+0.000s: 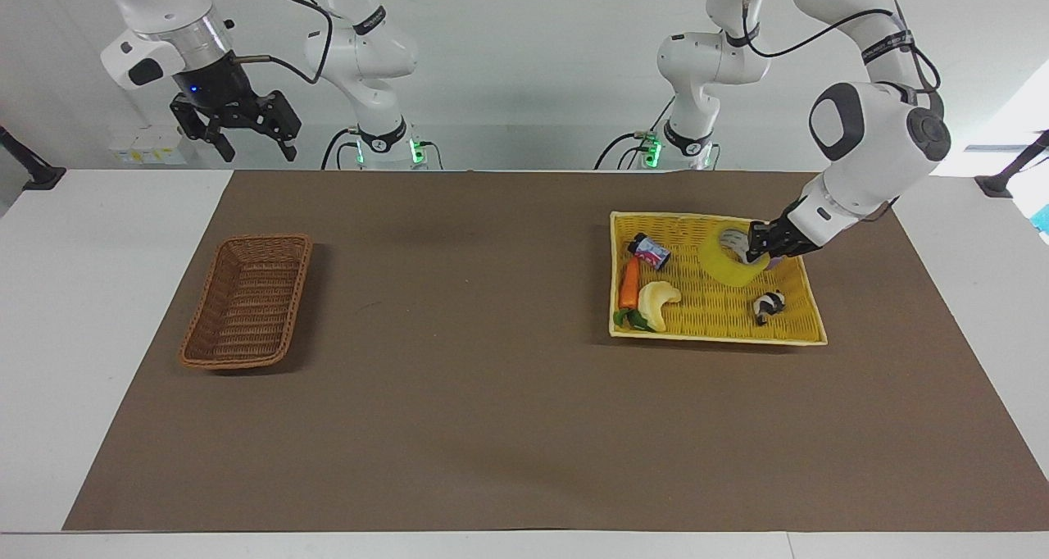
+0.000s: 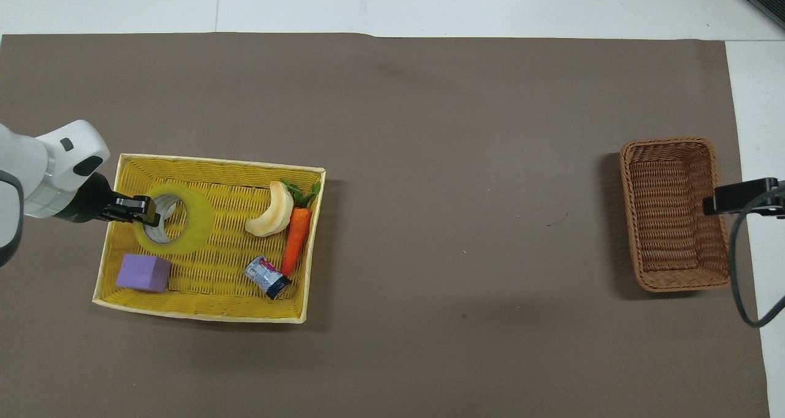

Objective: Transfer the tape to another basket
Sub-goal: 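Grasp the tape roll rim with the left gripper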

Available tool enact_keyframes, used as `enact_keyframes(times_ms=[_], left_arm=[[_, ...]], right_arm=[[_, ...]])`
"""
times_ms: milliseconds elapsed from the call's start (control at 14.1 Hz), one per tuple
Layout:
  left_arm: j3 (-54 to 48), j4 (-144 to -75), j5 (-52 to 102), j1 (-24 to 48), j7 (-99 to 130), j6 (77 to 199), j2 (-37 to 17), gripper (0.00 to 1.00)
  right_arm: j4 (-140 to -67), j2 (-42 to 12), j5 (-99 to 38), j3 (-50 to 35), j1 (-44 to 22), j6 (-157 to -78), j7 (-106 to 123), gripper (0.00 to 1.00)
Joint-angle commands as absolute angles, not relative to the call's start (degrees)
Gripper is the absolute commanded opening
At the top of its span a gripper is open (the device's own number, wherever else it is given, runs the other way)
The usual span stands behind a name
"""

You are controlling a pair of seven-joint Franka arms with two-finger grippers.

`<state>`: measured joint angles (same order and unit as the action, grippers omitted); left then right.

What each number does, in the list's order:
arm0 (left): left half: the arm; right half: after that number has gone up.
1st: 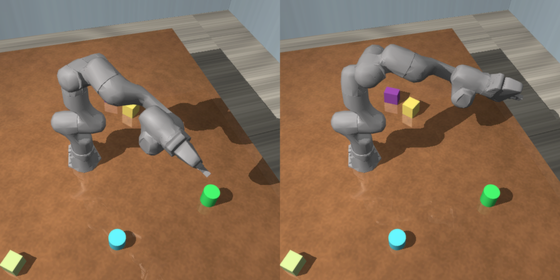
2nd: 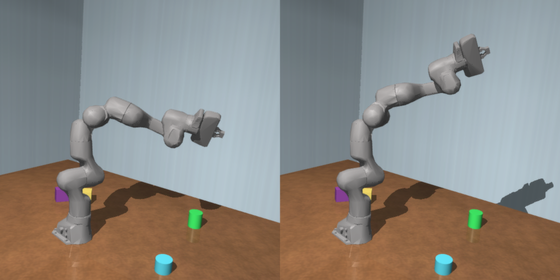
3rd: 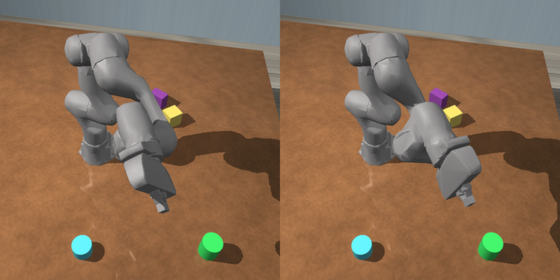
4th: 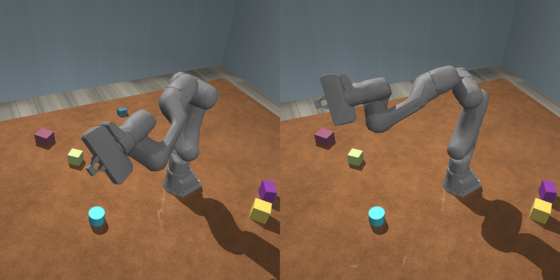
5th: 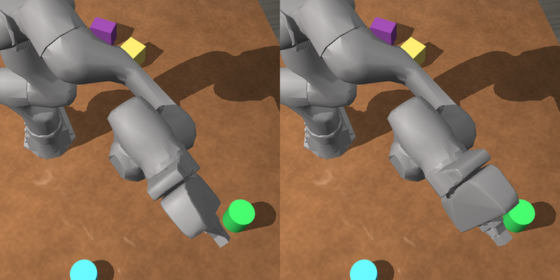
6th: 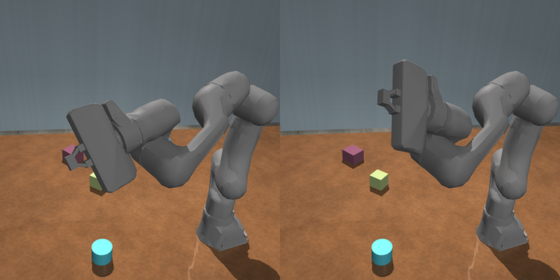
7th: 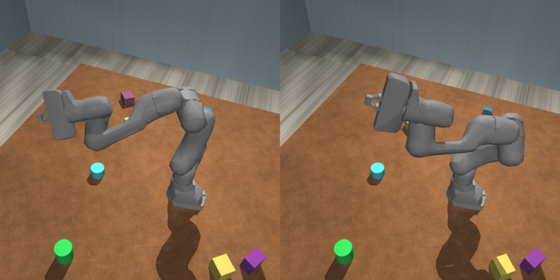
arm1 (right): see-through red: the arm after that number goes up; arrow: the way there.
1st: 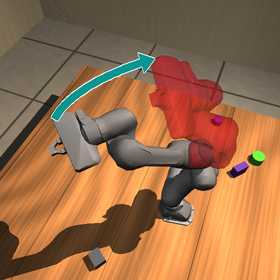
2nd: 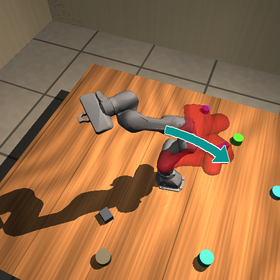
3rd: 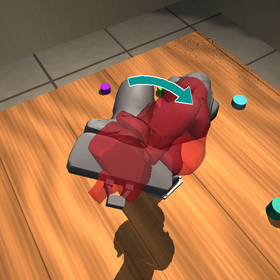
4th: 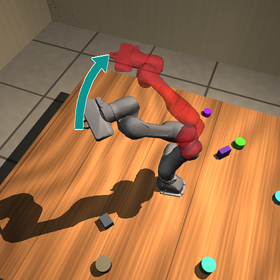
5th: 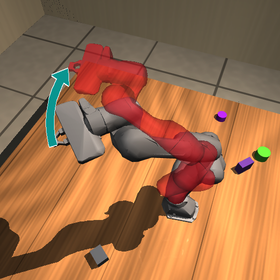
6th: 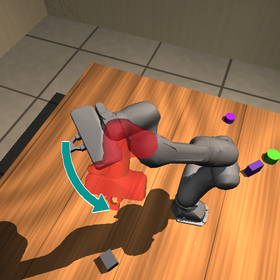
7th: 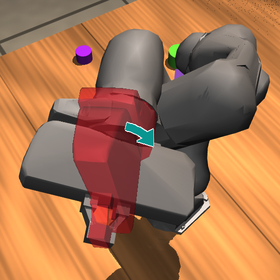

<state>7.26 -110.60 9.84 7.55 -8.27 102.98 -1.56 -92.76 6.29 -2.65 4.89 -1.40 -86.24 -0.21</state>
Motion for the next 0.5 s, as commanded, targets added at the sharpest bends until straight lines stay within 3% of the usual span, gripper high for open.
enact_keyframes(times_ms=[0, 426], left_arm=[[6.94, -105.22, 5.99, 7.38, -3.35, 97.66, -1.23, 0.0], [6.06, -96.87, -2.28, 8.88, 7.37, 91.41, -1.32, 0.0]], right_arm=[[-93.69, 7.21, -2.55, 4.57, -1.05, -86.49, 1.32, 1.0], [-93.78, 7.21, -2.55, 4.57, -1.05, -86.57, 1.32, 1.0]])
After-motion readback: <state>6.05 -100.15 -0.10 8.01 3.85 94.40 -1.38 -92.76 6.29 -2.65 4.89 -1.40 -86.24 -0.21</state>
